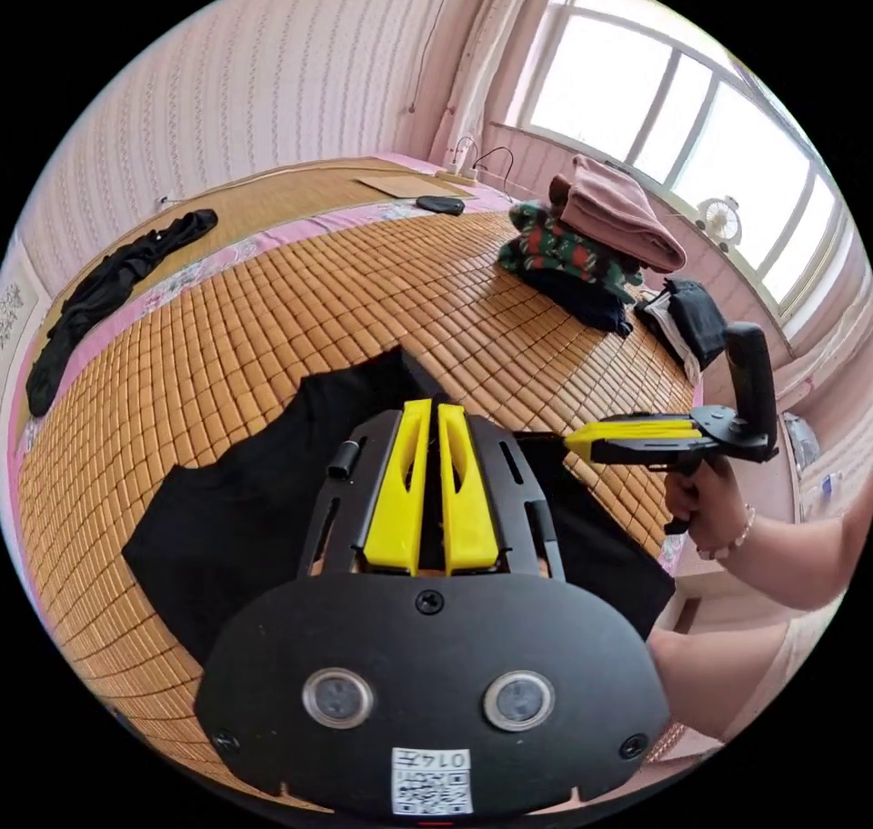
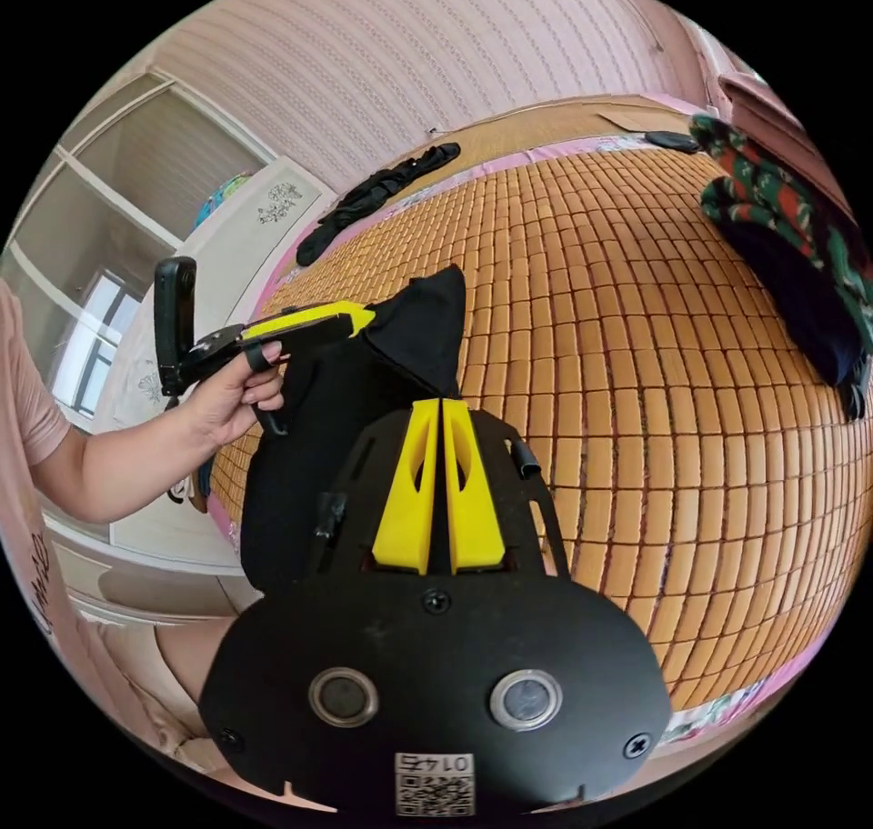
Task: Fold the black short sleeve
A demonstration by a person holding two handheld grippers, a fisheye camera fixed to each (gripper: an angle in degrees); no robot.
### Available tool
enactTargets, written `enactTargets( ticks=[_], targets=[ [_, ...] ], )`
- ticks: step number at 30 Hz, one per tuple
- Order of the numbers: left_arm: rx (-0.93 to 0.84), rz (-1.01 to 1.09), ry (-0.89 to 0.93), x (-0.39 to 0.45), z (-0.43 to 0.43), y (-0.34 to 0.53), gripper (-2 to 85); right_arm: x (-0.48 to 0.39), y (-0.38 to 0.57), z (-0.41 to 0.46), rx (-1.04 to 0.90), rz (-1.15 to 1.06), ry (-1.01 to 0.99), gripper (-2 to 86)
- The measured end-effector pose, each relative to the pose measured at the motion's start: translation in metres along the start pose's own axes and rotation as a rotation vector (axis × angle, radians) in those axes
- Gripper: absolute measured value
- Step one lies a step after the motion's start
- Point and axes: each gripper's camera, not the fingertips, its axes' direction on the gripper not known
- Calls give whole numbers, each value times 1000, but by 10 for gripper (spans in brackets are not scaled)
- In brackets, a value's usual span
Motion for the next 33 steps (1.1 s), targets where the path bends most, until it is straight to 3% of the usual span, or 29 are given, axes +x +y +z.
enactTargets(
  ticks=[5, 13, 19, 24, 27, 31, 33],
  targets=[
    [-80, -106, -86, -31, 7, 43, 34, -19, 16, 49, -221, -1, 64, 0],
    [-16, -89, -40, -26, -14, 16, 33, -47, -1, 51, -188, -58, 48, 0],
    [71, -75, -42, -43, -4, -75, 32, -60, -26, 91, -211, -71, 75, 1],
    [-107, 12, -59, -57, 83, -144, 3, -54, -19, 117, -262, -33, 111, -2],
    [-91, 51, -10, -59, 88, -170, -4, -51, -16, 116, -234, -26, 93, -3],
    [-53, 64, 2, -59, 34, -186, 3, -48, -30, 108, -259, -17, 72, -1],
    [8, 91, 4, -62, -35, -178, 14, -48, -41, 92, -208, -32, 74, 2]
  ],
)
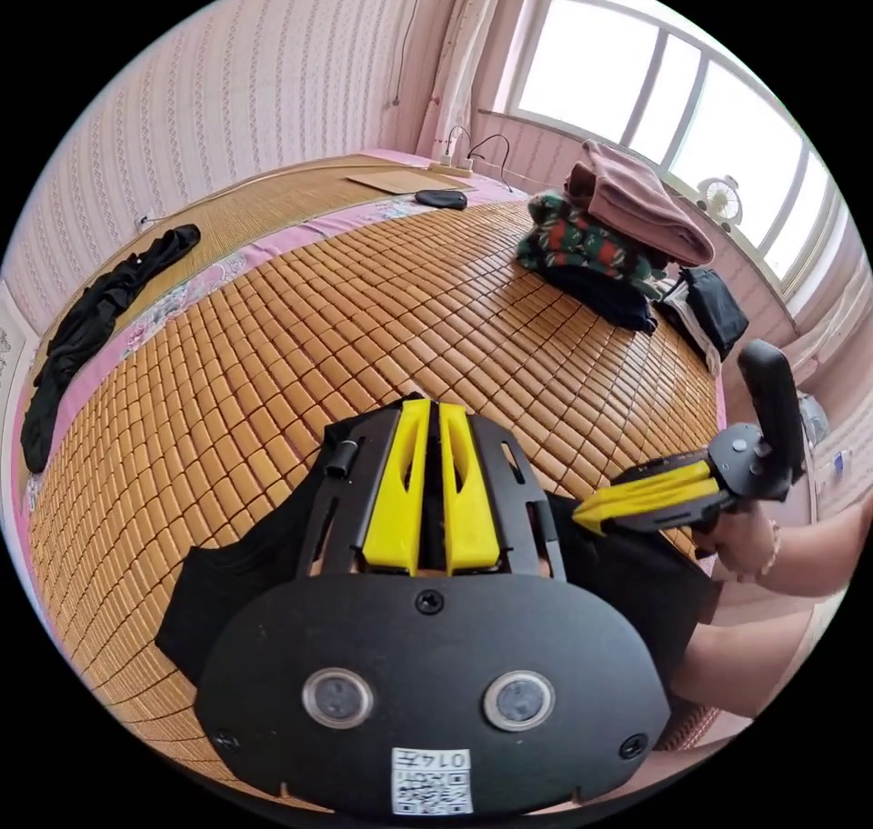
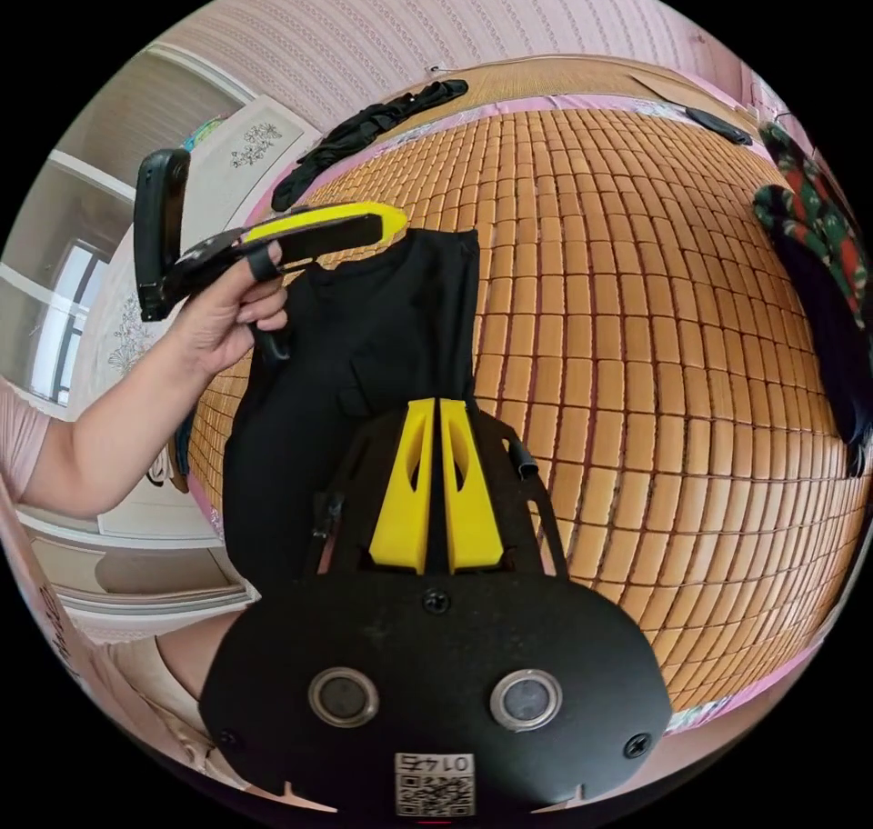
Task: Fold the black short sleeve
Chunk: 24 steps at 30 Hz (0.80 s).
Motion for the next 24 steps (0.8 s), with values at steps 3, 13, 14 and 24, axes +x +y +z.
enactTargets(
  ticks=[3, 13, 14, 24],
  targets=[
    [36, -57, -59, -30, -80, 25, 34, 10, -29, -20, 66, -15, -15, 17],
    [-44, -554, -323, -212, -193, 126, 91, 18, -172, 47, -78, -135, 2, 36],
    [-47, -579, -337, -223, -196, 126, 95, 18, -177, 48, -102, -159, 13, 21],
    [-182, -520, -265, -263, -190, 45, -5, 38, -210, 1, -120, -123, -84, -2]
  ],
)
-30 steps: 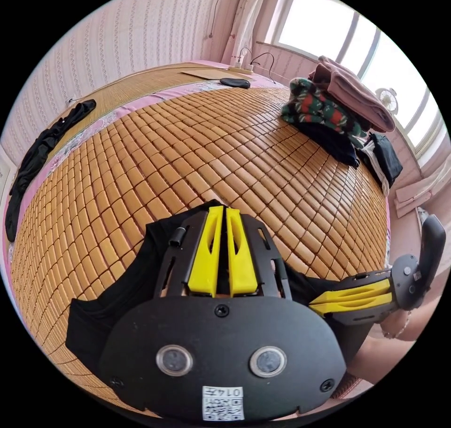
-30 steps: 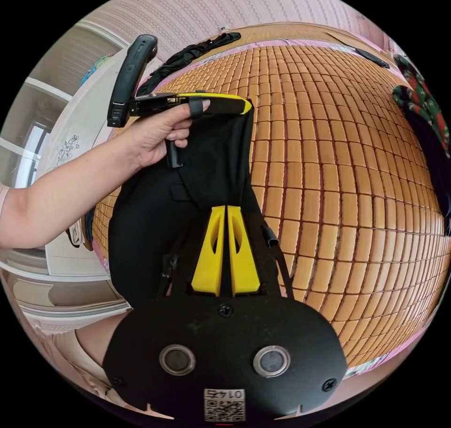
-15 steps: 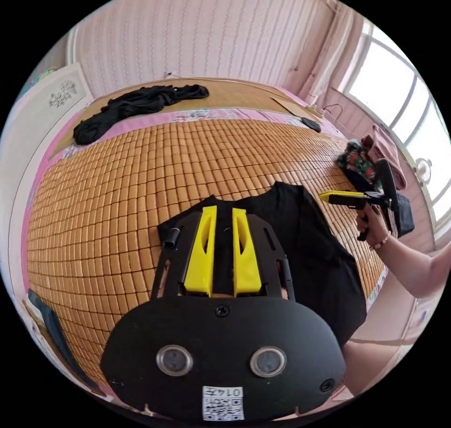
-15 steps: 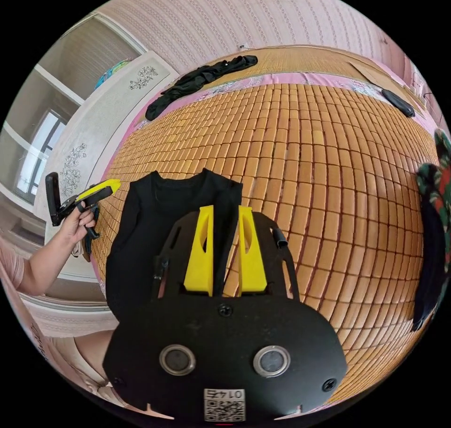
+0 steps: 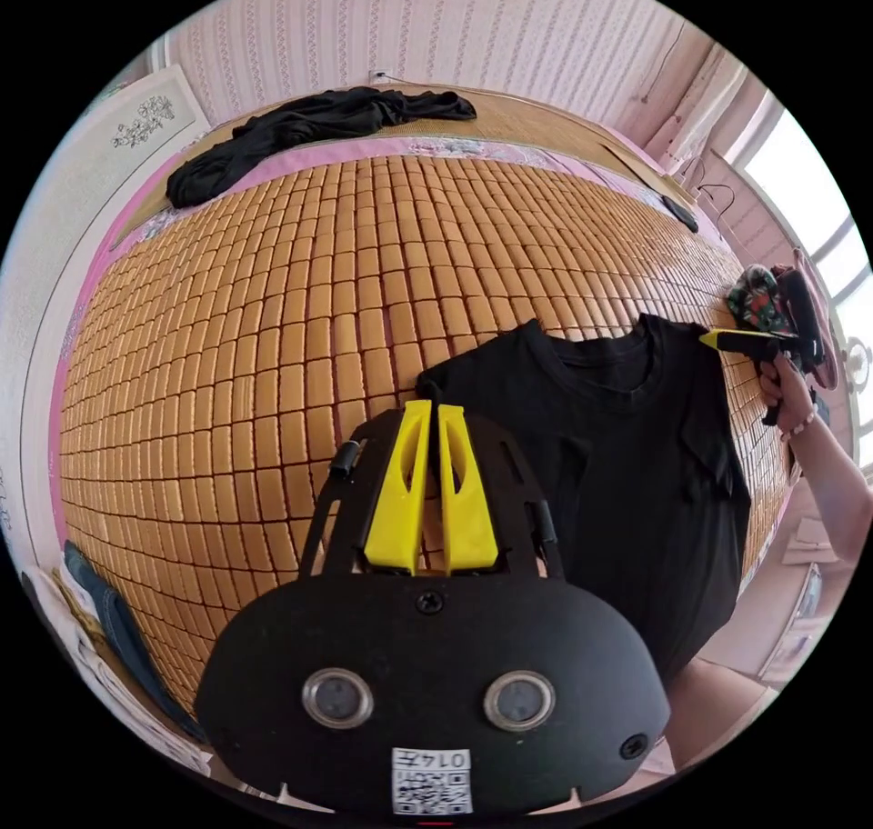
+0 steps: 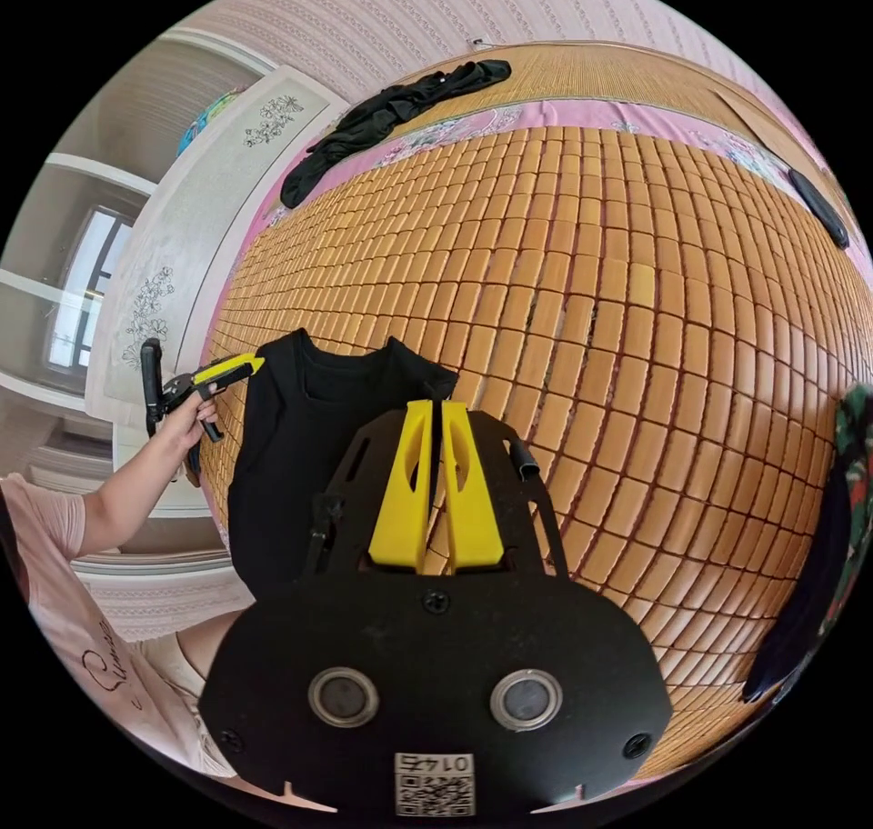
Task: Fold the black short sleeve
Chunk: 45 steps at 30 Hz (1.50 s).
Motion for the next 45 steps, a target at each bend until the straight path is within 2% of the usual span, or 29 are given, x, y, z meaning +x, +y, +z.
enactTargets(
  ticks=[6, 10, 13, 15, 20, 23, 27, 31, 34, 40, 42, 45],
  targets=[
    [161, -58, 114, 9, -82, -60, -9, -3, -15, -62, 103, -7, 37, -2],
    [248, -20, 194, 27, -156, -64, -9, -24, 22, -117, 196, -40, -27, 1],
    [249, 33, 257, 50, -207, -26, -9, -48, 90, -146, 201, -85, -35, 4],
    [197, 60, 281, 71, -242, 29, -9, -60, 139, -157, 191, -76, -71, 5],
    [103, 17, 314, 99, -311, 151, -9, -78, 271, -151, 105, 52, -154, 7],
    [3, -69, 345, 112, -317, 208, -9, -70, 325, -109, -10, 163, -142, 8],
    [-116, -91, 258, 138, -286, 251, -9, -57, 362, -74, -86, 255, -171, 10],
    [-41, -81, 264, 150, -318, 253, -9, -79, 370, -105, -10, 183, -181, 10],
    [47, -60, 250, 165, -368, 266, -9, -102, 386, -118, -31, 83, -120, 10],
    [-23, -26, 205, 198, -362, 317, -8, -117, 444, -92, 8, 55, -58, 11],
    [60, -8, 160, 211, -402, 342, -9, -131, 472, -101, 56, 38, -56, 11],
    [71, -48, 184, 227, -463, 391, -10, -166, 532, -125, 84, 53, -20, 9]
  ],
)
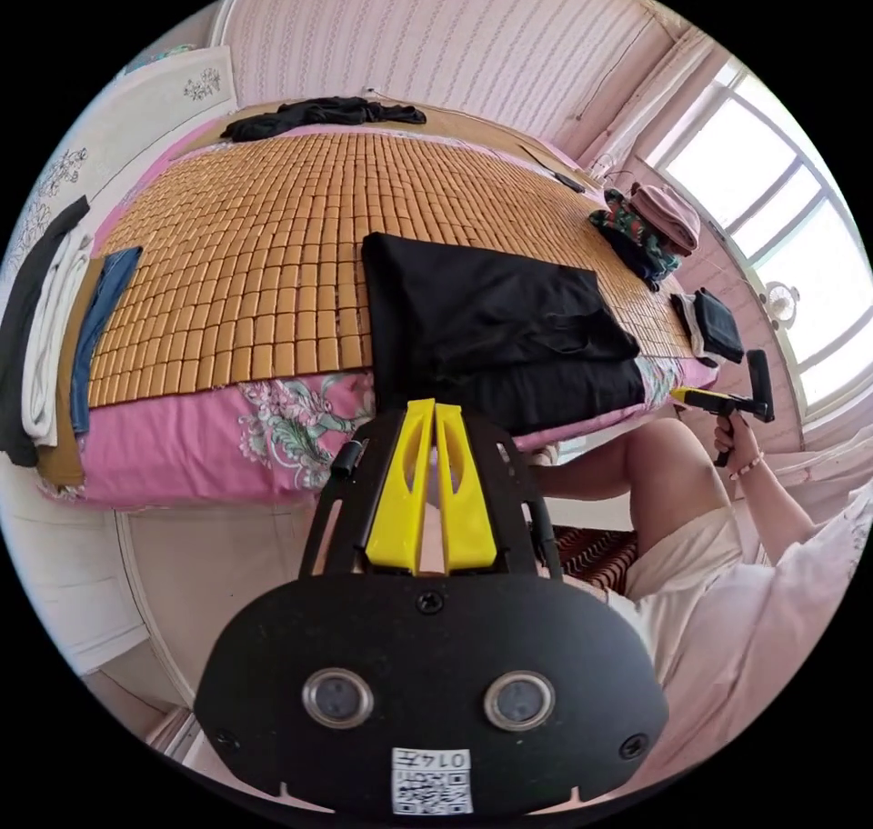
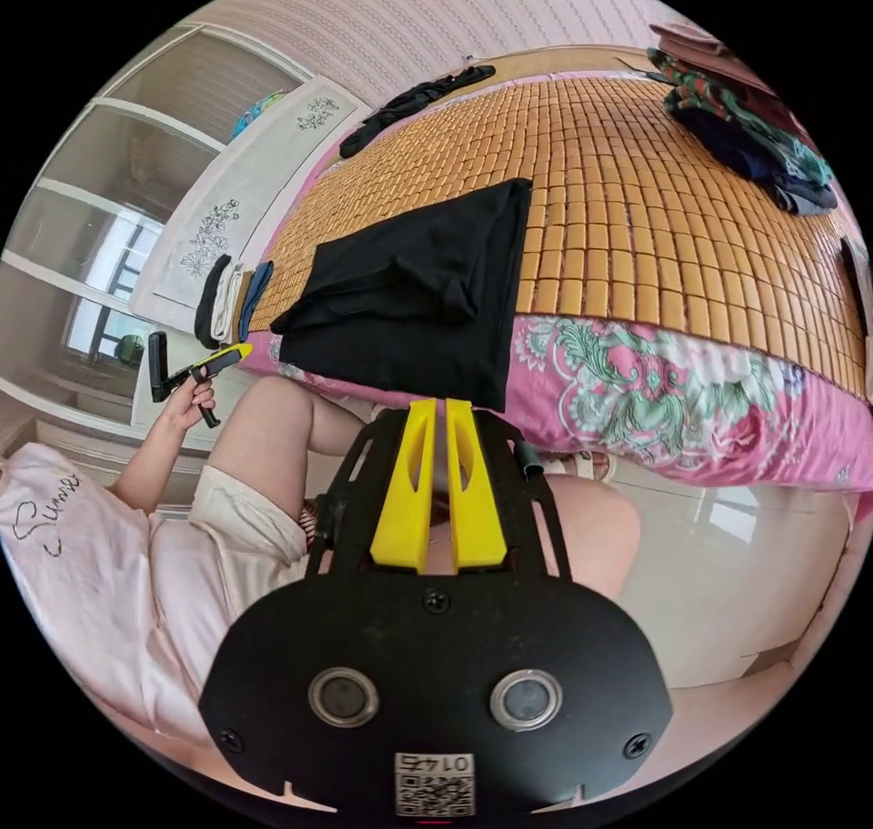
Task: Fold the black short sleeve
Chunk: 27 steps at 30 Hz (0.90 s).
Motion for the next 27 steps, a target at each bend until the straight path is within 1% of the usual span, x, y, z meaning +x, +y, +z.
enactTargets(
  ticks=[3, 5, 8, 9, 13, 15, 17, 19, 23, 27],
  targets=[
    [61, -7, 13, 32, -52, 48, -10, -34, 52, -26, 36, -24, 75, 7],
    [84, -39, 21, 44, -71, 71, -10, -50, 81, -36, 66, -8, 117, 7],
    [93, -93, 118, 59, -85, 92, -9, -72, 95, -42, 121, 12, 106, 11],
    [97, -78, 132, 69, -90, 94, -9, -77, 95, -42, 127, 3, 108, 13],
    [95, -27, 98, 99, -94, 83, -2, -118, 77, -28, 151, -63, 171, 29],
    [116, 18, 109, 115, -93, 70, 18, -137, 66, -19, 169, -97, 222, 34],
    [134, 35, 129, 124, -90, 59, 37, -160, 47, 1, 146, -148, 270, 47],
    [142, 47, 116, 134, -84, 48, 50, -172, 31, 21, 109, -184, 278, 60],
    [123, 121, 31, 161, -55, 19, 77, -192, -12, 71, 25, -257, 318, 105],
    [109, 246, -57, 197, -14, -19, 90, -199, -58, 115, -22, -288, 314, 114]
  ],
)
